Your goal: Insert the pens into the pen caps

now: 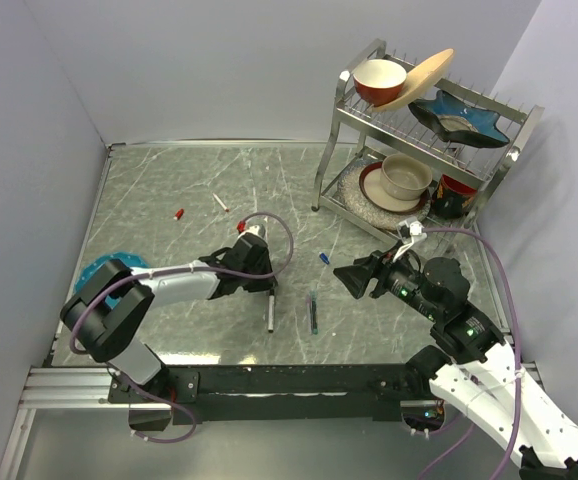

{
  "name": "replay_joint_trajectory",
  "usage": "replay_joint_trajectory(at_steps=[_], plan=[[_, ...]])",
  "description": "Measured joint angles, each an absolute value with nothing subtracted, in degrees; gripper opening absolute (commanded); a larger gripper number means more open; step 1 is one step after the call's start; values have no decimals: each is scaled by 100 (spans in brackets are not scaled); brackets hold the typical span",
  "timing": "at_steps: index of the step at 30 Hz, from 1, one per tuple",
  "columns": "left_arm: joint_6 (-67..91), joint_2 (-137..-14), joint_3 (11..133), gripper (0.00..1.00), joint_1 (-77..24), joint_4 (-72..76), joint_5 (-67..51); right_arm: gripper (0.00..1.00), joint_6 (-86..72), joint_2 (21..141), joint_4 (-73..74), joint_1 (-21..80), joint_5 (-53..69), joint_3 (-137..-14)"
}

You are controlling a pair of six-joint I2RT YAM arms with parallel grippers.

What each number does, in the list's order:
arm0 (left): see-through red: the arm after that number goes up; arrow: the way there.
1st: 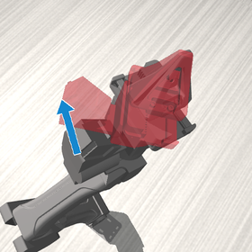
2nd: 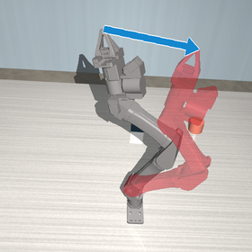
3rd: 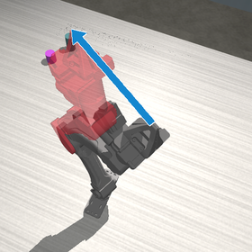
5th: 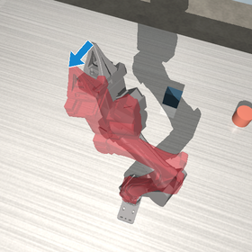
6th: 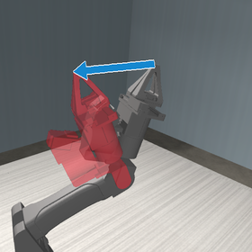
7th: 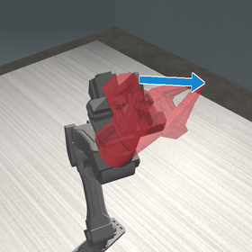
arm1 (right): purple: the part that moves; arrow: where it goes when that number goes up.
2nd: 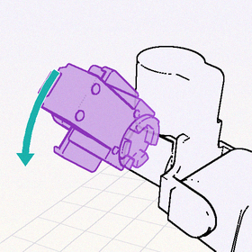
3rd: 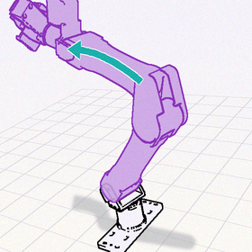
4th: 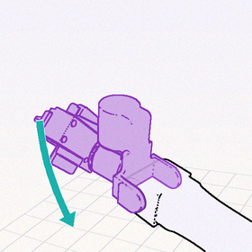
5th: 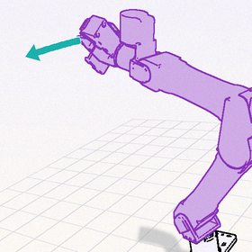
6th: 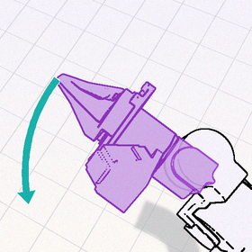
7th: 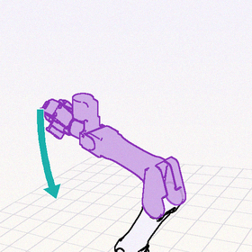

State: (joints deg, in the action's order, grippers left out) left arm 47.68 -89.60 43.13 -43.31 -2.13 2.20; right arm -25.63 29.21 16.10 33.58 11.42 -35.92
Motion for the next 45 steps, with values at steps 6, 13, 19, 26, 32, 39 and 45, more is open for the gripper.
replay_joint_trajectory(at_steps=[6, 13, 19, 26, 32, 39, 45], plan=[[4788, -8936, 4486, 42, -4331, -491, 440, 76, -2539, 2915, 1612, 3358, 1048, -3592], [4768, -8713, 5068, 42, -3981, -1081, 972, 75, -2543, 2783, 1612, 3358, 1044, -3592], [4766, -8766, 5098, 41, -3498, -1280, 1170, 73, -2541, 2716, 1610, 3358, 1055, -3592], [4711, -9303, 5153, 40, -3336, -1358, 1190, 72, -2541, 2700, 1610, 3358, 1083, -3592], [4609, -9690, 5389, 33, -3262, -1476, 1192, 70, -2517, 2700, 1610, 3358, 1103, -3592], [4550, -9854, 5564, 17, -3234, -1535, 1201, 70, -2502, 2681, 1610, 3358, 1103, -3592], [4471, -10031, 5870, 15, -3232, -1887, 1210, 70, -2519, 2676, 1605, 3358, 1116, -3592]])
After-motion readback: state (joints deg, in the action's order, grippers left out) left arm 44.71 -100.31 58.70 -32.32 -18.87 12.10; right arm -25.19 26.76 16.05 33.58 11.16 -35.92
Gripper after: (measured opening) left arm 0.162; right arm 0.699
